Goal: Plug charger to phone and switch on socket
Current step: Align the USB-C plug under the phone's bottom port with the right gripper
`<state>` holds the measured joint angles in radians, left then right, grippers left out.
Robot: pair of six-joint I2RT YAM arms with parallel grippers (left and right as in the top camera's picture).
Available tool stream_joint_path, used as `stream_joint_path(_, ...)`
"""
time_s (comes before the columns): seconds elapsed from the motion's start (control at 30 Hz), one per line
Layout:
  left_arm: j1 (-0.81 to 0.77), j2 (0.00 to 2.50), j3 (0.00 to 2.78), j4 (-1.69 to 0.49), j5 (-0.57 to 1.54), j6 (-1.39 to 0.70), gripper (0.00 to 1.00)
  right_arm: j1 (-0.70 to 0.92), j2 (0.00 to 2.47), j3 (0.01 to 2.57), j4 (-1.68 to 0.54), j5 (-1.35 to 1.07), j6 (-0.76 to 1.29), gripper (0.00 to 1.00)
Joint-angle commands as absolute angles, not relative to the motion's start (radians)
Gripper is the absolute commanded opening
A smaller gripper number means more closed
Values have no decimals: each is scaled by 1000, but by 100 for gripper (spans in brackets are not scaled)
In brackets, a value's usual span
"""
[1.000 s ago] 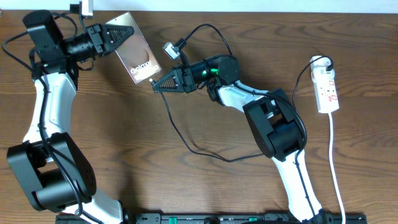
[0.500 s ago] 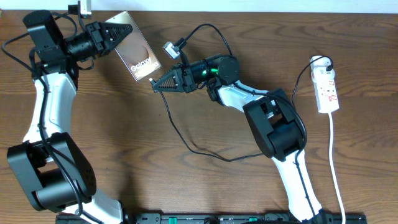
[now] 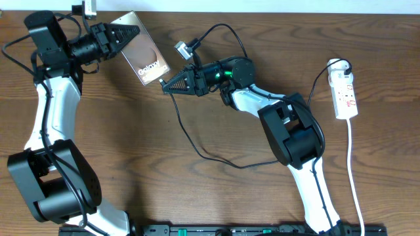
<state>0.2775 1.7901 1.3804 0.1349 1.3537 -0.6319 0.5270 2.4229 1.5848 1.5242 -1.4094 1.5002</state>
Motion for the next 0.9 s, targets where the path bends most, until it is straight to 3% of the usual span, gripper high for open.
stream_joint_path(0.0,270,1779,1391,140,1349,-670,7,524,2414,1605,1541,-1373,1477,1)
stream_joint_path(0.87,257,1779,1391,137,1380,-671,7,515,2414,1605,1522,-1333,1507,1)
